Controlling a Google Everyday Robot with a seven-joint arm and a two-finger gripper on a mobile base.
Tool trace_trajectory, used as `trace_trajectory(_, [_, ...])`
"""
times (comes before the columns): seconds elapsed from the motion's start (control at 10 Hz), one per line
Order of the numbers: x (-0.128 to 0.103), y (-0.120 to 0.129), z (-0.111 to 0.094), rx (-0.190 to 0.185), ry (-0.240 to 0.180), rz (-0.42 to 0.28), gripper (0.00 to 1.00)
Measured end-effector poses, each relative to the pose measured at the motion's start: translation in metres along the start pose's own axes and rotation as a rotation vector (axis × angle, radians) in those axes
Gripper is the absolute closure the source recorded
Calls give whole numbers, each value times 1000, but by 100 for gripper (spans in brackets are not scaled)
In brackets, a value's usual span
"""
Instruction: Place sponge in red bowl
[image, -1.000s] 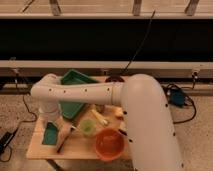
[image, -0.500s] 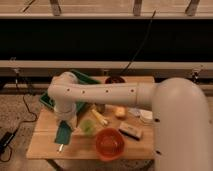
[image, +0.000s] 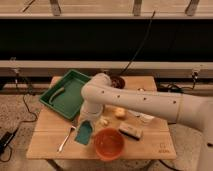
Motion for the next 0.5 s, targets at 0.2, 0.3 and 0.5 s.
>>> trace_trajectory(0.2, [13,36,3,34,-10,90,99])
trace_trajectory(0.3, [17,47,7,42,-11,125,96])
trace_trajectory(0.5, [31,75,15,62,-6,216,75])
